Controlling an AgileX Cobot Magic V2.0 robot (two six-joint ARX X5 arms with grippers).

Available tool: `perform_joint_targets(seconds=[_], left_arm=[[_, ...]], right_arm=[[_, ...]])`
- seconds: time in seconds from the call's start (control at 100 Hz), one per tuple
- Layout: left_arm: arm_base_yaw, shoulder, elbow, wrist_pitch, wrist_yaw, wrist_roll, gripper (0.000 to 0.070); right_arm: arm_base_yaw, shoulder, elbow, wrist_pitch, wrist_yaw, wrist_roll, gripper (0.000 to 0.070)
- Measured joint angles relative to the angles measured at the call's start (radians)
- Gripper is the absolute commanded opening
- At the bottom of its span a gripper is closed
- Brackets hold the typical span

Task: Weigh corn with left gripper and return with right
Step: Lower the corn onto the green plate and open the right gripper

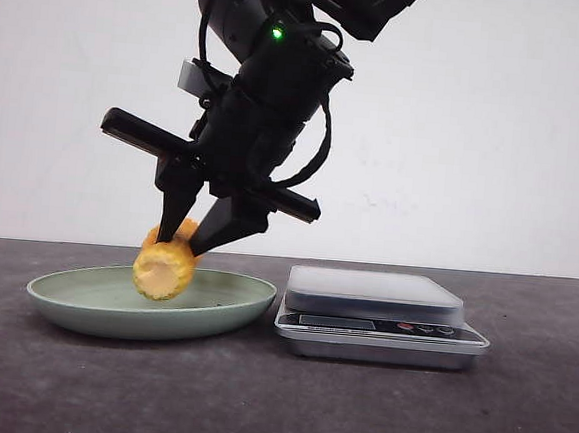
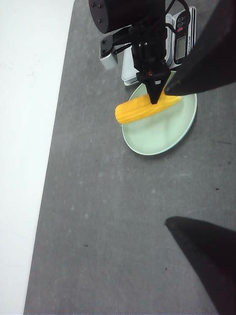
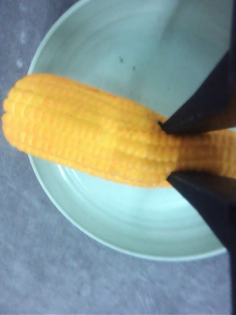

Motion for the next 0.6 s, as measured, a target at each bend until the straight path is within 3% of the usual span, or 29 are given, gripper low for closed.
perform_joint_targets(seconds=[0.18,0.32,0.37,0.6], left_arm=[[0.0,0.0,0.0,0.0,0.0,0.0,0.0471],[0.0,0.0,0.0,0.0,0.0,0.0,0.0471],[0.0,0.0,0.0,0.0,0.0,0.0,0.0471],[0.0,0.0,0.0,0.0,0.0,0.0,0.0471]], right_arm=[[0.0,0.0,0.0,-0.001,0.02,0.0,0.0167],[0.0,0.0,0.0,0.0,0.02,0.0,0.0474],[0.0,0.0,0.0,0.003,0.02,0.0,0.0548],[-0.001,0.0,0.012,-0.018,0.019,-0.016,0.0555]])
